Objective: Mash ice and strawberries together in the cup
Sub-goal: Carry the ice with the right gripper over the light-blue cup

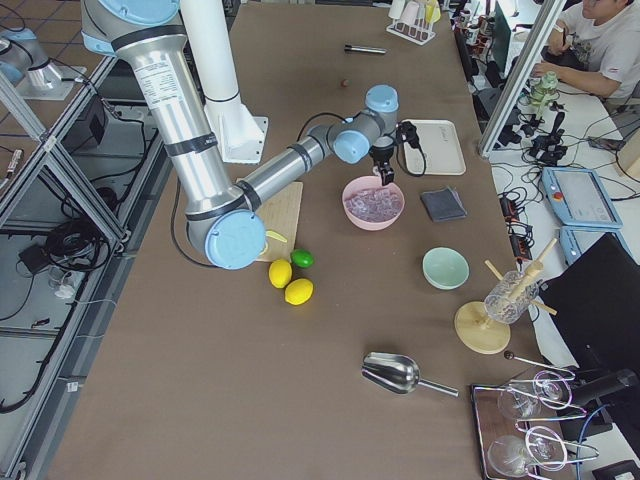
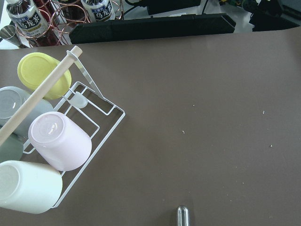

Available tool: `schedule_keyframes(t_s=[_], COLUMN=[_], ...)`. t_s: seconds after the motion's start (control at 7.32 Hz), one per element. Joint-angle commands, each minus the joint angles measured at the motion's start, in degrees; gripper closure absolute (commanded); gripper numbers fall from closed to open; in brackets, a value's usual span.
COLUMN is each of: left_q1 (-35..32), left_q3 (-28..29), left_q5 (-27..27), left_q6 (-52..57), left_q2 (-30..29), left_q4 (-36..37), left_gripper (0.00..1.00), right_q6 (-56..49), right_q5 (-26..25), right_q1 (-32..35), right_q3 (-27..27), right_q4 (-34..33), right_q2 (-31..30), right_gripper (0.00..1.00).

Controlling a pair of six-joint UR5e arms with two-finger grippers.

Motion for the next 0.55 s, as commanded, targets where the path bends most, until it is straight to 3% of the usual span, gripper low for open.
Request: schedule_keyframes(t_s=[0.0, 0.27, 0.41], left_q1=[0.2, 0.9, 2.4], left_q3=[0.2, -0.4, -0.9], left_q5=[-0.1, -0.2, -0.2], left_q6=[-0.7, -0.5, -0.7], left_q2=[-0.2, -0.7, -0.7], left_q4=[-0.2, -0.3, -0.4], left_gripper=[0.03, 0.03, 0.03], right_q6=[13.1, 23.2, 26.6], right_q5=[-4.8, -12.7, -14.3], right_q1=[-6.9, -14.0, -16.7], right_q3=[0.4, -5.6, -10.2], right_q4=[-7.8, -8.5, -8.2], right_q2=[12.3, 22.4, 26.6], right_gripper=[1.0, 1.0, 1.0])
